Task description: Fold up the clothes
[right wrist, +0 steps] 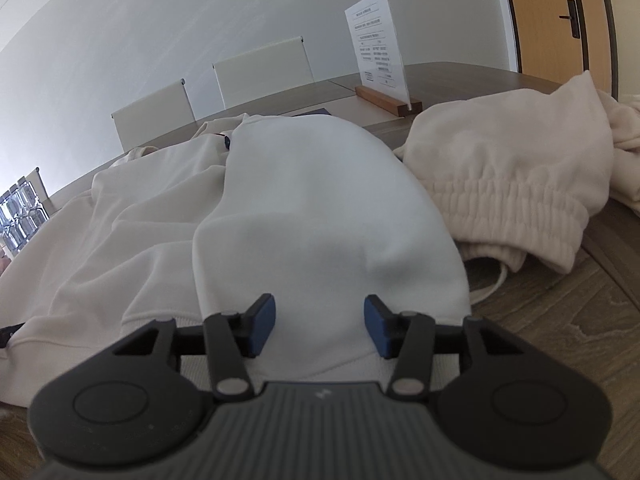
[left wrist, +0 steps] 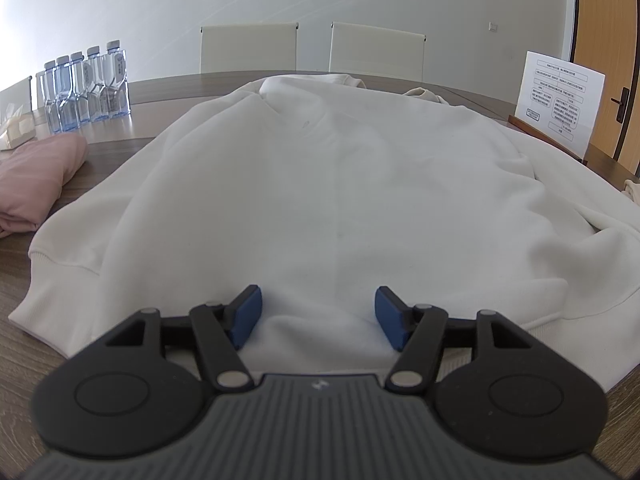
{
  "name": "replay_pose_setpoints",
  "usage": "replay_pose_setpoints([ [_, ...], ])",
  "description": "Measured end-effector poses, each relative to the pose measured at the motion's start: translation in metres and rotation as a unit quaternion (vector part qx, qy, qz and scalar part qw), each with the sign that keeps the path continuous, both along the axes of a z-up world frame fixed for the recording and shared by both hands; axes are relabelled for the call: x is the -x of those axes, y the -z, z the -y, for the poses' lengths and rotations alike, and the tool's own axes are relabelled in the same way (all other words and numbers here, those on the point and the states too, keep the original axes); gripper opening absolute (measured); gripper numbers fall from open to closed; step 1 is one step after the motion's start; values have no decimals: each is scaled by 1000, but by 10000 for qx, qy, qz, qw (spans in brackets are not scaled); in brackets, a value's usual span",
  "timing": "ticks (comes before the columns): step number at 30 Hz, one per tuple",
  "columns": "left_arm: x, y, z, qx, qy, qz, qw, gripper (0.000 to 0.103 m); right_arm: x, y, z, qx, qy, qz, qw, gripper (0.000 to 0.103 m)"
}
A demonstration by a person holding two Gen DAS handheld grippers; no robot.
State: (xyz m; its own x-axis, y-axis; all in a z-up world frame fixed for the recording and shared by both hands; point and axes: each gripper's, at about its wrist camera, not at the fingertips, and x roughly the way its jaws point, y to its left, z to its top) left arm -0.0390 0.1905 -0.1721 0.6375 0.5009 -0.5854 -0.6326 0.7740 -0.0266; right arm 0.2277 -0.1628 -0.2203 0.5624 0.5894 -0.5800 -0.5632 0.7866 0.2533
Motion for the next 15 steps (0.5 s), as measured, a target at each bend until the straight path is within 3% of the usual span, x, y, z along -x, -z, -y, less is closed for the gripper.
replay_pose_setpoints([
  [10,0,1,1,-22,-11,-6,10000,62,11,-2,34,33,298,271,9992,54],
  [15,0,0,1,-21,-22,15,10000,62,17,-3,28,305,546,710,9955,54],
])
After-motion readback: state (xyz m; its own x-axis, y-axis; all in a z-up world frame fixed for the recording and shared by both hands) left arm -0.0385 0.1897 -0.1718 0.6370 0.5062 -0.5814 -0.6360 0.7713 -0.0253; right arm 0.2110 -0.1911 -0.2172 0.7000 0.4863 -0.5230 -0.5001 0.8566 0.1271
